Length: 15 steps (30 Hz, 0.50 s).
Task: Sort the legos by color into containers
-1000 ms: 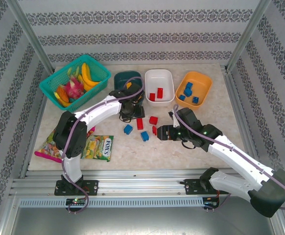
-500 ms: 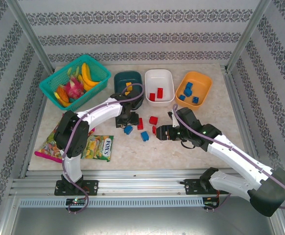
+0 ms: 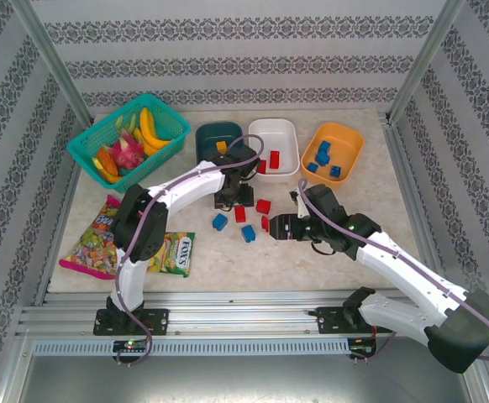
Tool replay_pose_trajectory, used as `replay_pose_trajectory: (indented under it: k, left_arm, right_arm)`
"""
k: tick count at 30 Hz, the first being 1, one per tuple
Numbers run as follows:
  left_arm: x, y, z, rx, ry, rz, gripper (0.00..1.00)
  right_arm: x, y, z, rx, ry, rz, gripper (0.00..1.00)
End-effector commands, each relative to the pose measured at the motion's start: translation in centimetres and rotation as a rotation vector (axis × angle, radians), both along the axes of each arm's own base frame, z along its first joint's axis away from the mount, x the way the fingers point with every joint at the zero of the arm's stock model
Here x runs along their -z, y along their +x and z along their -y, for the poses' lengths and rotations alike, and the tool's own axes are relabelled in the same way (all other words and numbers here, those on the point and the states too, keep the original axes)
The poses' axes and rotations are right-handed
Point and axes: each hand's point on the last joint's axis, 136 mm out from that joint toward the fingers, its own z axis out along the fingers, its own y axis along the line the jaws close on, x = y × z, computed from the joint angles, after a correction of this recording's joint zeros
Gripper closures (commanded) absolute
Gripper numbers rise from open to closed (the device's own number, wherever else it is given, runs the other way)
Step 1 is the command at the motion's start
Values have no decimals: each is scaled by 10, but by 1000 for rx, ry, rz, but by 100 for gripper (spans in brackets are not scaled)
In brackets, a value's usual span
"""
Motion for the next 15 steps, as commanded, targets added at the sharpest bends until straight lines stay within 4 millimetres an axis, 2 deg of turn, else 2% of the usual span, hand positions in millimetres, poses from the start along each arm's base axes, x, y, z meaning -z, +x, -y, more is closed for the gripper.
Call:
replay_pose_trajectory:
  k: [1, 7, 12, 15]
  left_arm:
    - [10, -5, 0, -1, 48, -38, 33]
    - [24, 2, 13, 4, 15, -47, 37]
    - [38, -1, 11, -1, 38, -69, 50]
    - [43, -1, 13, 1, 31, -70, 53]
  right_arm:
    - [-1, -1, 3, 13, 18, -2, 25]
    - [0, -1, 4, 16, 29, -9, 25]
    - [0, 1, 4, 17, 29, -11, 26]
    - [0, 2, 5, 18, 30, -14, 25]
